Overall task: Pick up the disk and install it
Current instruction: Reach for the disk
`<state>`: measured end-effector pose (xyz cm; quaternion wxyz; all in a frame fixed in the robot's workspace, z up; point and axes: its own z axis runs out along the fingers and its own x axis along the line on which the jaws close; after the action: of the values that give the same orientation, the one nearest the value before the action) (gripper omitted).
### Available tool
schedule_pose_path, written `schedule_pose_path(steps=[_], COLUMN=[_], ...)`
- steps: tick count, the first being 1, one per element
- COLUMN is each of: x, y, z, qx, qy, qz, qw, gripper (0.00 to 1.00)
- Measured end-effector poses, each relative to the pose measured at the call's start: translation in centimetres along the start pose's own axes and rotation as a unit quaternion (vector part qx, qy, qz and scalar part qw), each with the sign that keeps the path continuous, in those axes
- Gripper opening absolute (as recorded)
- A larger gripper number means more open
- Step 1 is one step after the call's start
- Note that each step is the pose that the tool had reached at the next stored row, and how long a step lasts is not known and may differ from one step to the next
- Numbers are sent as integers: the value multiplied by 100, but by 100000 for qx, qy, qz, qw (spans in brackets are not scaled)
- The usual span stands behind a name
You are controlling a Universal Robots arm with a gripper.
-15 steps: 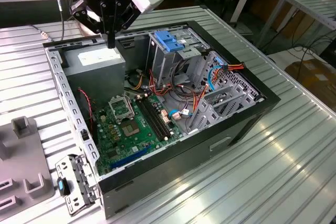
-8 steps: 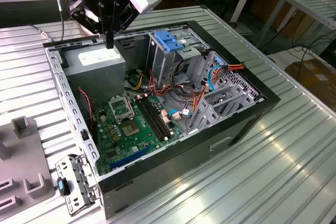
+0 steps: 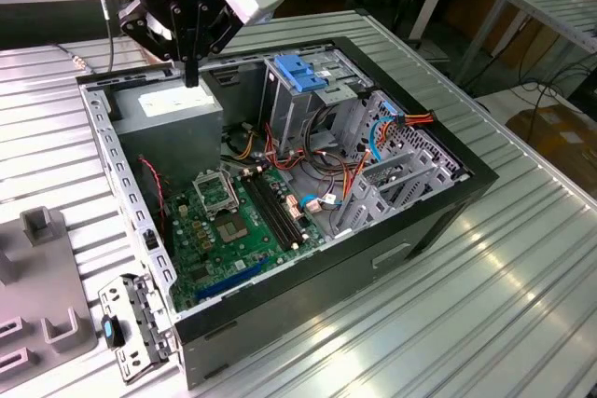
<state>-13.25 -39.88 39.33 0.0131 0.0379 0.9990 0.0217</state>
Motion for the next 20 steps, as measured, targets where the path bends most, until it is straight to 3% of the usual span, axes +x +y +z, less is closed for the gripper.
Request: schedule_pose_path(steps=[5, 10, 13, 14, 20], x=[74, 79, 79, 80, 95], y=[-3, -3, -3, -3, -5], z=[-2, -2, -3, -3, -2], qx=[2, -2, -192, -229, -272], qy=[-1, 11, 961, 1118, 1187], qz=[-3, -2, 48, 55, 61], qw=[100000, 100000, 99995, 99993, 99993], gripper=[11, 11, 11, 11, 11])
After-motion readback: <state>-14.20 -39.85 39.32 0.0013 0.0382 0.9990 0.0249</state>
